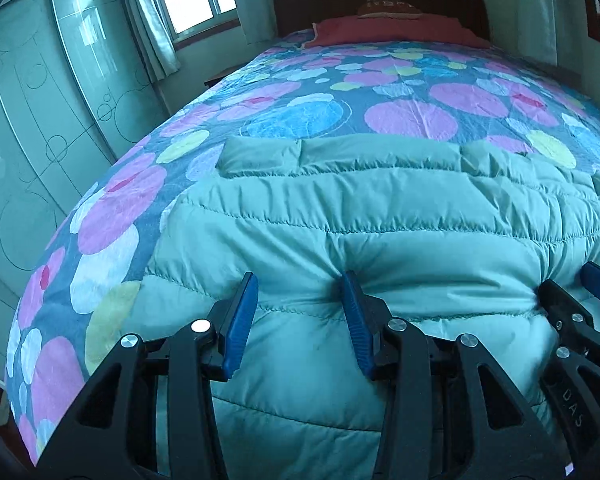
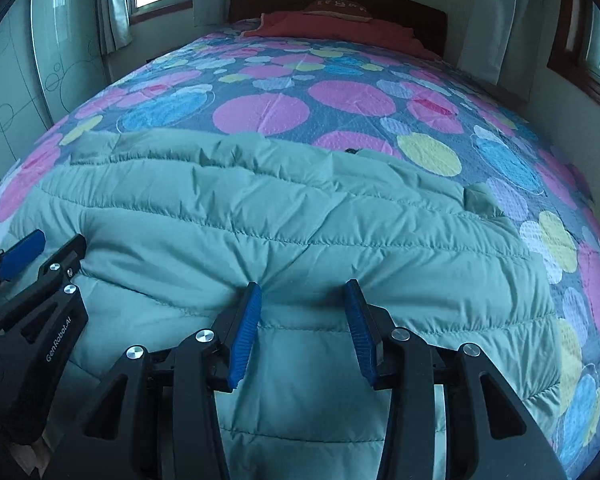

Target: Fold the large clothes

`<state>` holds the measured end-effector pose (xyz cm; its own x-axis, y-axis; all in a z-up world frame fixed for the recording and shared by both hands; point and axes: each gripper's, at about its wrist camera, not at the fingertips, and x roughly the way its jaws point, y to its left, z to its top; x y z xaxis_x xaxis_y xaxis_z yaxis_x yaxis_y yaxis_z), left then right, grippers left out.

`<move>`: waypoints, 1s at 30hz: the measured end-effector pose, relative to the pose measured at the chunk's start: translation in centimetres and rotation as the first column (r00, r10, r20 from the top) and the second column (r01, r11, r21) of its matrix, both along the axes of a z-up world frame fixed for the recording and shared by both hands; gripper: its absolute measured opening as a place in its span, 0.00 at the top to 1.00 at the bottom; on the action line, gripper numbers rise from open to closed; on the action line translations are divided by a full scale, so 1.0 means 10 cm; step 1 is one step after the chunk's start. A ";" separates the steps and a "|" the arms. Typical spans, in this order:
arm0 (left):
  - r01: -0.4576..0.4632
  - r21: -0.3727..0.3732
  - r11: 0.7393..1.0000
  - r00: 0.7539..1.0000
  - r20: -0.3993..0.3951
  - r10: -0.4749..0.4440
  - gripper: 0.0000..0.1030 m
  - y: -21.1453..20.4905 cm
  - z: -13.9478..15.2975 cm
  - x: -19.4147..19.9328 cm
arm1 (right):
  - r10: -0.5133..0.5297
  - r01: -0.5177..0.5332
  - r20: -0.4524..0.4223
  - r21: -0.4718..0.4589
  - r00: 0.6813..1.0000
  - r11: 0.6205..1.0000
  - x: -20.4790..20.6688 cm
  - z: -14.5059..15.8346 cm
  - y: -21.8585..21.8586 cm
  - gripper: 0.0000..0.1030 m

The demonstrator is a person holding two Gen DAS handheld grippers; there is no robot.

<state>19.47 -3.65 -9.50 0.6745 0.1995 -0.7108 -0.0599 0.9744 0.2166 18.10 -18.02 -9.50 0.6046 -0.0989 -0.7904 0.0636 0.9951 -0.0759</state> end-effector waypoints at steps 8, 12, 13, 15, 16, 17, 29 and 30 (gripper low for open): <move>0.016 -0.038 0.999 1.000 0.001 -0.016 0.63 0.01 0.16 0.02 | -0.011 0.010 0.002 0.055 1.000 0.998 0.03 0.06 -0.07 0.58; 0.037 -0.025 0.999 0.998 0.050 -0.036 0.60 -0.09 0.35 0.15 | -0.035 0.032 0.038 0.085 0.999 0.996 0.20 0.22 -0.15 0.58; 0.038 -0.017 0.999 0.998 0.049 -0.037 0.59 -0.11 0.35 0.22 | -0.037 0.034 0.037 0.085 0.999 0.996 0.27 0.22 -0.15 0.58; 0.033 0.001 0.999 0.999 0.024 -0.033 0.59 -0.16 0.26 0.37 | -0.041 0.038 0.031 0.084 0.999 0.996 0.37 0.17 -0.14 0.58; 0.039 0.003 0.999 0.999 -0.009 -0.039 0.59 -0.17 0.16 0.45 | -0.041 0.039 0.019 0.078 0.999 0.996 0.42 0.11 -0.14 0.58; 0.044 0.004 0.999 0.998 -0.047 -0.044 0.58 -0.18 0.06 0.51 | -0.039 0.039 -0.005 0.073 0.999 0.997 0.47 0.02 -0.13 0.57; 0.042 0.025 0.999 0.999 -0.036 -0.041 0.58 -0.13 -0.08 0.54 | -0.046 0.047 -0.023 0.076 0.999 0.996 0.51 -0.15 -0.22 0.53; 0.040 0.020 0.999 0.999 -0.034 -0.039 0.58 -0.12 -0.05 0.51 | -0.048 0.050 -0.023 0.080 0.999 0.996 0.50 -0.11 -0.23 0.53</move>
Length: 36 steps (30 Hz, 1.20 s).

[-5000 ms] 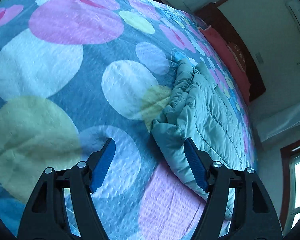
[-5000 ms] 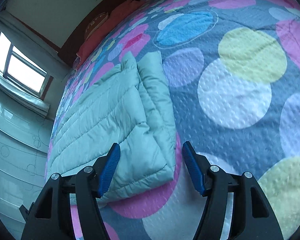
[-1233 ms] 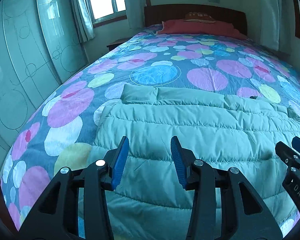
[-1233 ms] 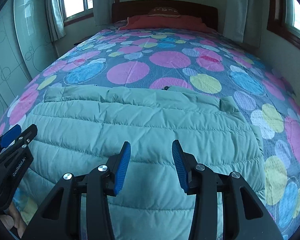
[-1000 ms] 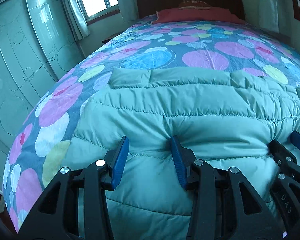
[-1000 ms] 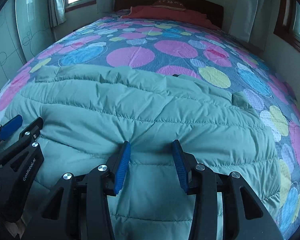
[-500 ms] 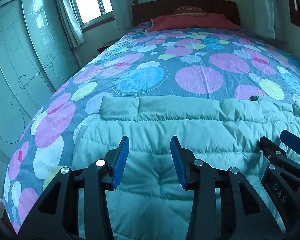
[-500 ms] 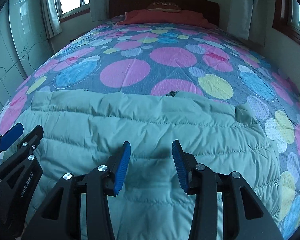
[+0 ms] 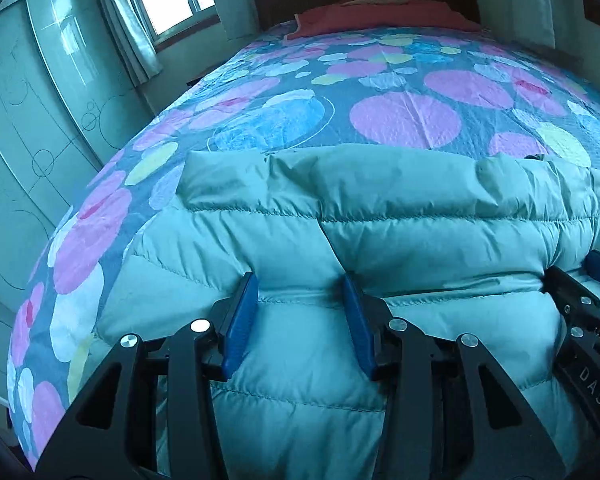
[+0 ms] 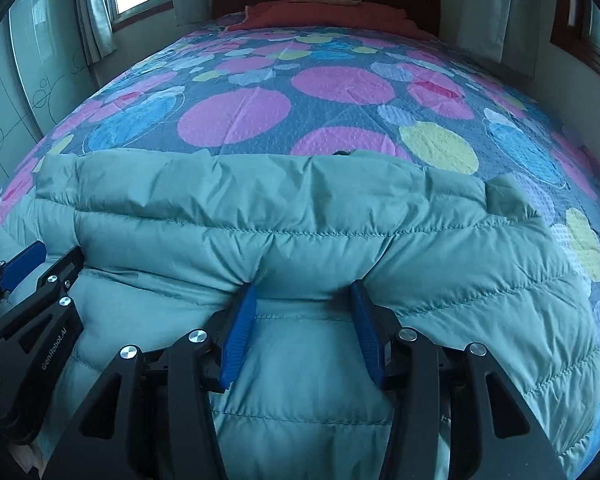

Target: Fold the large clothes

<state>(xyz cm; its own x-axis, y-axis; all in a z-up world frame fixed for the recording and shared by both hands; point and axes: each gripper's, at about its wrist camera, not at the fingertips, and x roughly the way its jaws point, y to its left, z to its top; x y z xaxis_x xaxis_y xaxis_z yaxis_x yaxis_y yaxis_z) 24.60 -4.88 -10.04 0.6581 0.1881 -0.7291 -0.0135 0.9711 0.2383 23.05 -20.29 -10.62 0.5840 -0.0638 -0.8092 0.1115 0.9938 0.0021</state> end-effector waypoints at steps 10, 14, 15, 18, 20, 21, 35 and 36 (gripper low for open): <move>-0.060 -0.122 0.991 0.996 0.053 0.067 0.49 0.48 0.26 -0.65 | 0.014 -0.018 0.074 0.051 0.997 0.999 -0.65 0.24 0.04 0.53; -0.108 -0.120 0.987 0.992 0.053 0.115 0.46 0.74 0.33 -0.84 | 0.023 -0.027 0.084 0.042 0.996 0.999 -0.76 0.26 0.12 0.53; -0.125 -0.117 0.985 0.990 0.055 0.132 0.45 0.81 0.34 -0.87 | 0.026 -0.030 0.086 0.042 0.996 0.999 -0.78 0.27 0.14 0.53; -0.180 -0.147 0.973 0.981 0.043 0.188 0.45 1.06 0.35 -0.97 | 0.034 -0.038 0.098 0.045 0.995 0.998 -0.81 0.30 0.19 0.53; -0.209 -0.175 0.962 0.976 0.030 0.217 0.45 1.20 0.34 -1.02 | 0.045 -0.049 0.103 0.037 0.994 0.998 -0.82 0.32 0.25 0.53; -0.217 -0.184 0.959 0.974 0.024 0.225 0.45 1.24 0.33 -1.04 | 0.051 -0.054 0.103 0.032 0.993 0.998 -0.82 0.32 0.27 0.53; -0.249 -0.309 0.918 0.967 -0.033 0.251 0.37 1.46 0.30 -1.14 | 0.081 -0.077 0.053 -0.082 0.995 0.994 -0.61 0.01 0.41 0.52; -0.249 -0.328 0.912 0.967 -0.038 0.250 0.36 1.48 0.28 -1.14 | 0.080 -0.076 0.054 -0.078 0.995 0.994 -0.62 0.00 0.41 0.52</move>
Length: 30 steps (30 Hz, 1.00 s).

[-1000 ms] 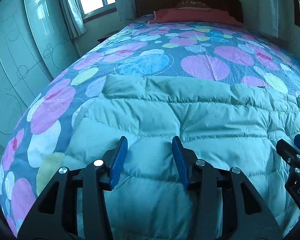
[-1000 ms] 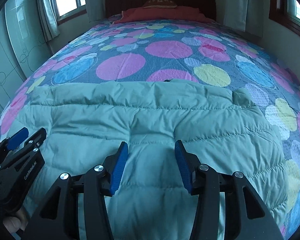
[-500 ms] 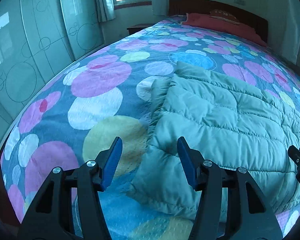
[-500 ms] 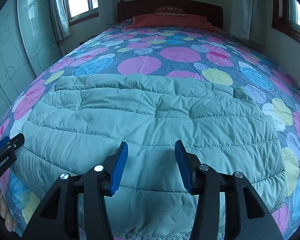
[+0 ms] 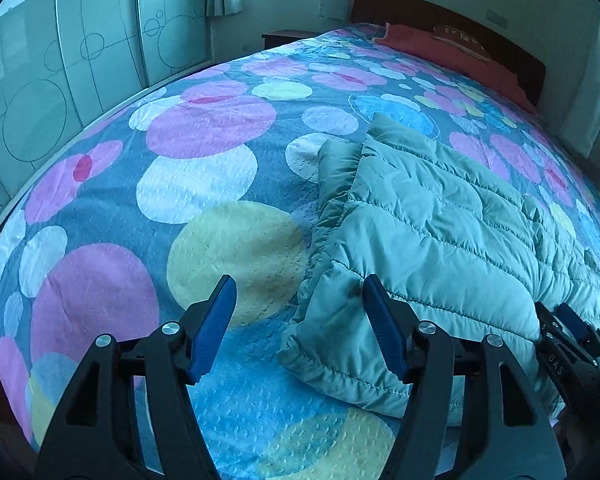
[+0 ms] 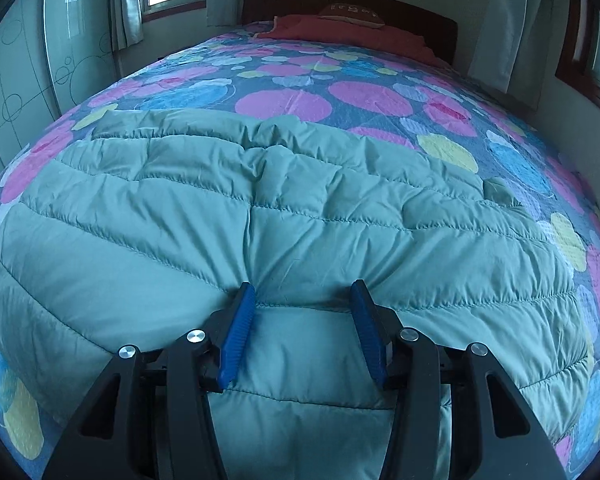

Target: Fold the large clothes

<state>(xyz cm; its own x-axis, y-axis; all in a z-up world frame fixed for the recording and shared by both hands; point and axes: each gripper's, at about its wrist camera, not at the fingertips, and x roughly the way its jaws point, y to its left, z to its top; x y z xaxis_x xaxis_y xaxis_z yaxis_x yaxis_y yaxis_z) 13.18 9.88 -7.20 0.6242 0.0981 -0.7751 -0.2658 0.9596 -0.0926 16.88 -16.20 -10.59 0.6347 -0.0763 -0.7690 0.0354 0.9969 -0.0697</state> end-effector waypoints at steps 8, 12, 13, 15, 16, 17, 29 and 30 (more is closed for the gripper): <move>0.011 -0.142 0.990 1.000 0.002 -0.011 0.33 0.09 -0.11 -0.04 | 0.000 0.000 0.009 0.005 1.000 1.000 -0.01 -0.05 -0.01 0.50; 0.027 -0.234 0.972 1.000 0.003 -0.027 0.32 0.12 -0.17 -0.02 | 0.000 0.000 0.012 0.009 1.000 1.000 -0.02 -0.06 -0.01 0.50; 0.031 -0.268 0.963 1.000 0.001 -0.031 0.32 0.13 -0.19 0.00 | 0.000 0.000 0.012 0.009 1.000 1.000 -0.01 -0.06 -0.01 0.50; 0.032 -0.325 0.945 0.999 -0.011 -0.038 0.32 0.13 -0.26 0.02 | 0.000 0.000 0.013 0.009 1.000 1.000 -0.02 -0.07 -0.01 0.50; 0.030 -0.350 0.936 0.999 -0.015 -0.038 0.32 0.14 -0.29 0.04 | 0.000 0.000 0.013 0.009 1.000 1.000 -0.01 -0.07 -0.02 0.50; 0.026 -0.368 0.929 0.999 -0.019 -0.036 0.32 0.14 -0.32 0.06 | 0.000 0.000 0.012 0.008 1.000 1.000 -0.01 -0.07 -0.02 0.50; 0.038 -0.552 0.833 0.999 -0.004 -0.047 0.32 0.15 -0.44 0.21 | 0.000 0.000 0.015 0.010 1.000 1.000 -0.02 -0.07 -0.02 0.50; 0.043 -0.540 0.841 0.999 -0.003 -0.053 0.32 0.14 -0.44 0.24 | 0.000 0.000 0.016 0.009 1.000 1.000 -0.02 -0.07 -0.01 0.50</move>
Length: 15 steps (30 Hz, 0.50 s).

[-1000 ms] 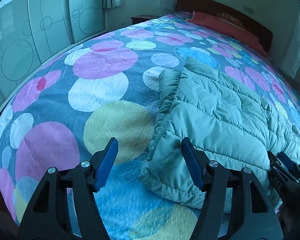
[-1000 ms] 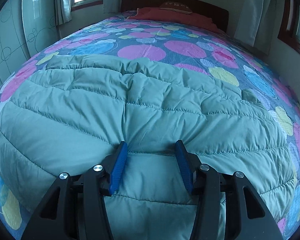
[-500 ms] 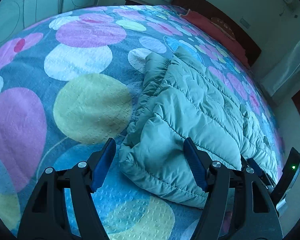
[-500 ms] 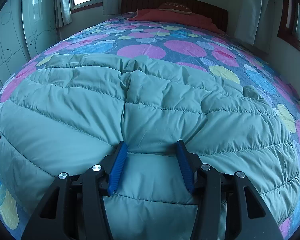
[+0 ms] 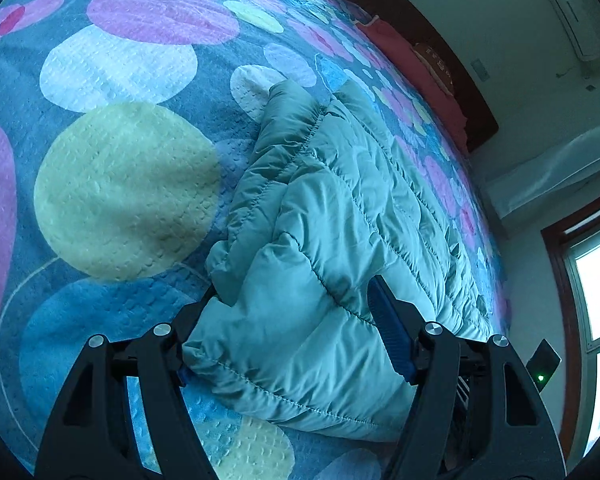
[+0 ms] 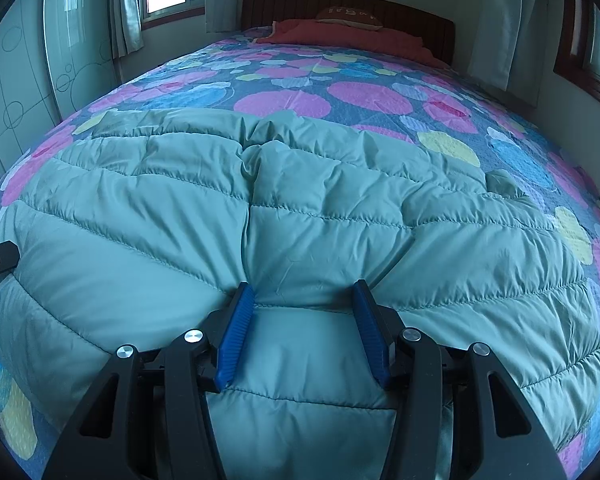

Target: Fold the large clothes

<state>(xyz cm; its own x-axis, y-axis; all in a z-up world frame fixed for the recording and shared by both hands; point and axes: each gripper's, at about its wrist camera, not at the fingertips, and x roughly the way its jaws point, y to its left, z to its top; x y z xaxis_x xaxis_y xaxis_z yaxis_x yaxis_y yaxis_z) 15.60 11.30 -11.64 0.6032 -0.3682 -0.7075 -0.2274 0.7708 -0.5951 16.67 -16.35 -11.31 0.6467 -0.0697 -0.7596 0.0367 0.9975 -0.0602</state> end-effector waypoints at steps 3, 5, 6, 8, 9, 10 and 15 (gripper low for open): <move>0.016 0.039 0.999 1.000 0.011 -0.016 0.32 -0.04 -0.06 0.11 | 0.001 -0.001 0.000 0.000 1.000 1.000 0.00 0.00 -0.01 0.50; 0.014 0.065 0.998 0.999 0.035 -0.016 0.38 -0.09 -0.04 0.13 | 0.000 0.000 0.000 0.004 1.000 1.000 0.00 0.00 0.00 0.50; 0.020 0.069 0.997 0.999 0.043 -0.023 0.51 -0.11 -0.01 0.14 | 0.000 0.000 0.000 0.006 1.000 1.000 0.00 -0.01 0.00 0.50; 0.029 0.077 0.997 0.998 0.056 -0.033 0.66 -0.15 0.04 0.13 | 0.000 0.000 0.001 0.001 1.000 1.000 -0.01 -0.01 0.00 0.50; 0.033 0.091 0.995 0.997 0.071 -0.040 0.75 -0.18 0.08 0.12 | 0.000 0.000 0.001 0.001 1.000 1.000 -0.01 -0.01 0.00 0.50; 0.036 0.102 0.994 0.995 0.085 -0.045 0.78 -0.20 0.13 0.11 | 0.000 0.000 0.001 0.002 1.000 1.000 -0.01 -0.01 0.00 0.50; 0.032 0.137 0.990 0.988 0.145 -0.052 0.85 -0.28 0.41 0.03 | -0.024 0.024 0.009 0.009 1.000 1.000 -0.01 0.03 -0.04 0.39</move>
<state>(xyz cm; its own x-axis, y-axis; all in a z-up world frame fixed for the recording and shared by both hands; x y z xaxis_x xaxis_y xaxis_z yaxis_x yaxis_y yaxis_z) 15.87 8.50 -7.52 0.6906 -0.3033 -0.6565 -0.1103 0.8530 -0.5101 16.59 -16.78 -11.00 0.6520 -0.0782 -0.7542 0.0608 0.9969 -0.0508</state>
